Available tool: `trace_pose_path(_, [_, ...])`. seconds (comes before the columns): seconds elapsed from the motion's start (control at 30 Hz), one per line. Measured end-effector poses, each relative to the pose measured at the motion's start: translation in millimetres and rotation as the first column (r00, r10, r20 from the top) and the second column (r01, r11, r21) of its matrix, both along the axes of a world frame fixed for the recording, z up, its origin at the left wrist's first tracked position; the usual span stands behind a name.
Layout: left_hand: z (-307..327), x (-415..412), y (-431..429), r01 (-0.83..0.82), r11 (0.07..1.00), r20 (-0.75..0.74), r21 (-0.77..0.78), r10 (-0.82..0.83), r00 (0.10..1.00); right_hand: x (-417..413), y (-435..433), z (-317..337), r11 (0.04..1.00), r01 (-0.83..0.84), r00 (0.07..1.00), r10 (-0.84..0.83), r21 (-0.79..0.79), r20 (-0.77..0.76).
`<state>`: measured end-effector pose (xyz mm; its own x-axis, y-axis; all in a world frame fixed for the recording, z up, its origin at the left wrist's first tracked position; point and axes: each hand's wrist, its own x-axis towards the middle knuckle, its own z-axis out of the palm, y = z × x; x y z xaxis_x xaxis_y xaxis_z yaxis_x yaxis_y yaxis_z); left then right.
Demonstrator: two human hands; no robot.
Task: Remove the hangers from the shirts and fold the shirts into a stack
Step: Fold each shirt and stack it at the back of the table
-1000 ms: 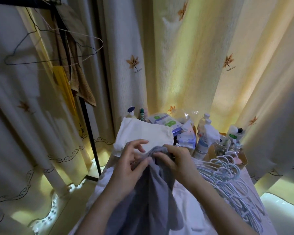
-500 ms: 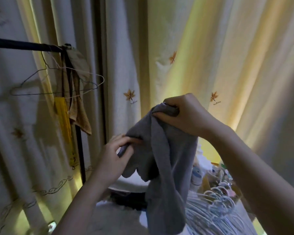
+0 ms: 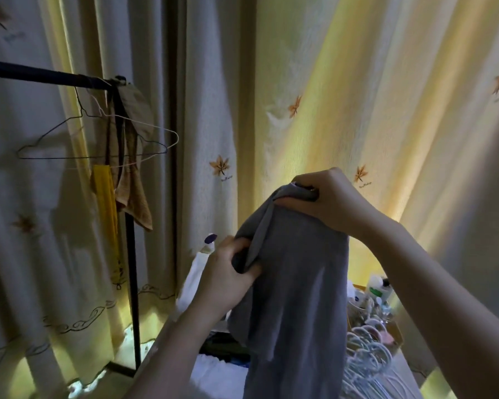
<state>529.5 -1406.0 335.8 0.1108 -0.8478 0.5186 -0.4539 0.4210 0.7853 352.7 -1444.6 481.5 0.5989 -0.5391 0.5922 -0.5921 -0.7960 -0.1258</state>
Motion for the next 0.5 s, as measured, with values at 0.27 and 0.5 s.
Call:
trace_pose_path(0.27, [-64.8,19.8,8.5,0.070,0.924,0.014,0.376,-0.081,0.997,-39.8,-8.2,-0.9,0.987,0.102,0.990,-0.113,0.125,0.082])
trace_pose_path(0.5, [-17.8,71.3,6.1,0.145,0.989,-0.073,0.027,-0.143,0.987,-73.4,-20.9,-28.0,0.957,0.137,0.965,-0.187,0.255,0.182])
